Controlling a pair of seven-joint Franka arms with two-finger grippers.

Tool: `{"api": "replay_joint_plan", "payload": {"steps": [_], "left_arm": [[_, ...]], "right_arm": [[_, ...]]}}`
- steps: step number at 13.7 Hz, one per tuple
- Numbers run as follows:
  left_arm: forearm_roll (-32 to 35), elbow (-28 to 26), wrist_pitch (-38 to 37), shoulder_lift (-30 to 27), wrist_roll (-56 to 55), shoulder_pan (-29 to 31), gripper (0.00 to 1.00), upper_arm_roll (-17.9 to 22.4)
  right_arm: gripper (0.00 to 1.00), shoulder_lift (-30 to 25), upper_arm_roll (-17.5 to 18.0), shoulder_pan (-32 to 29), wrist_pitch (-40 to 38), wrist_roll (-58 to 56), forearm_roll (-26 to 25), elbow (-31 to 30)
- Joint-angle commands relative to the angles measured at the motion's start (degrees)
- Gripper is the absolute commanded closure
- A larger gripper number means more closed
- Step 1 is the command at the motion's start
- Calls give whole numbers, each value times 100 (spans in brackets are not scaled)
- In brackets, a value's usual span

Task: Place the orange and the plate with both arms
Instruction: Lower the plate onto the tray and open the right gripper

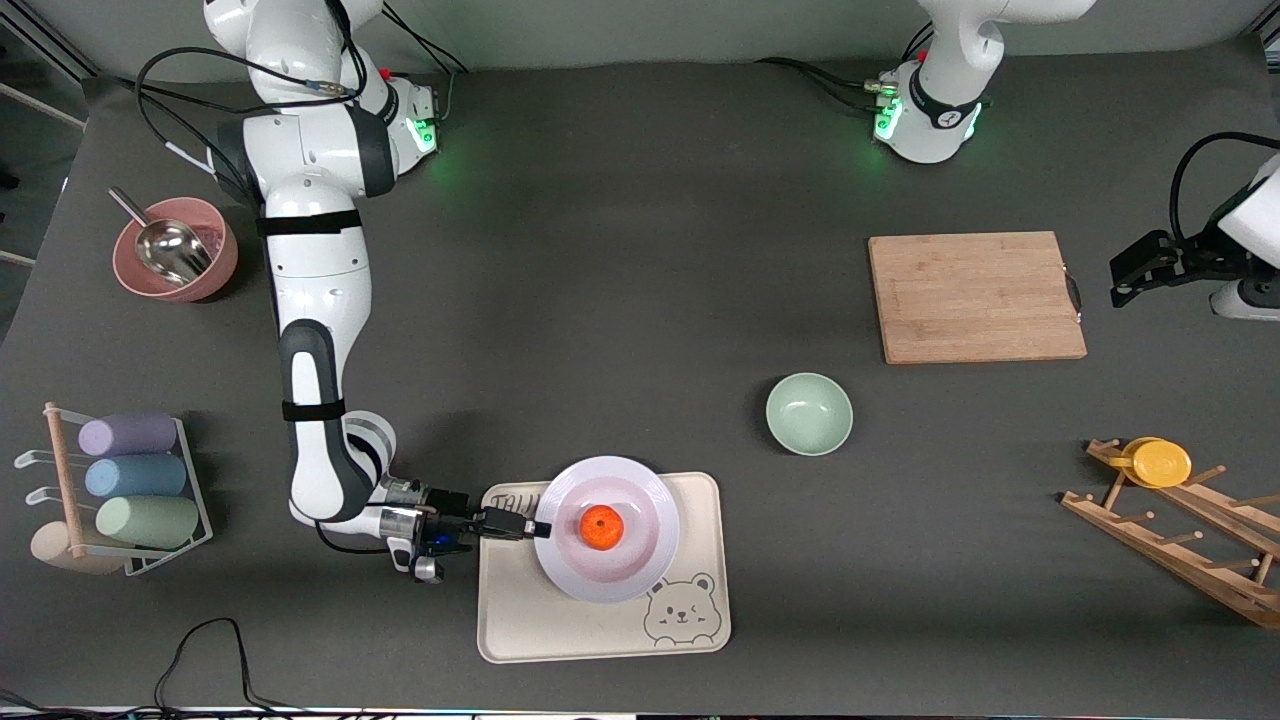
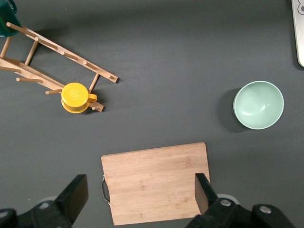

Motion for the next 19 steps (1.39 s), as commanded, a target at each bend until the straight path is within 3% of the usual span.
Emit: {"api": "replay_joint_plan", "payload": {"steps": [1,6,7,14,16,19], "left_arm": [[80,-10,29,-11,0,-46,0,32],[89,-10,-32,-11,-9,-46,0,32],[98,-10,-93,-11,-18,-37,0,32],[89,78,-446,-11,-18,-37,0,32],[89,78,-437,-11,-18,-37,0,32],[89,78,-454,-11,-9,-37,0,32]], "right_arm": [[51,63,37,-61,52,32,19,201],[38,-25,-33,-69,201,286,-465,245],[27,-25,-173,-52,201,287,-561,271],[25,-253,-464,-43,254,585,-1588,297],[22,-411,-526,-26,254,743,-2210,297],[16,-893,-640,-17,245,1103,-3843,394]]}}
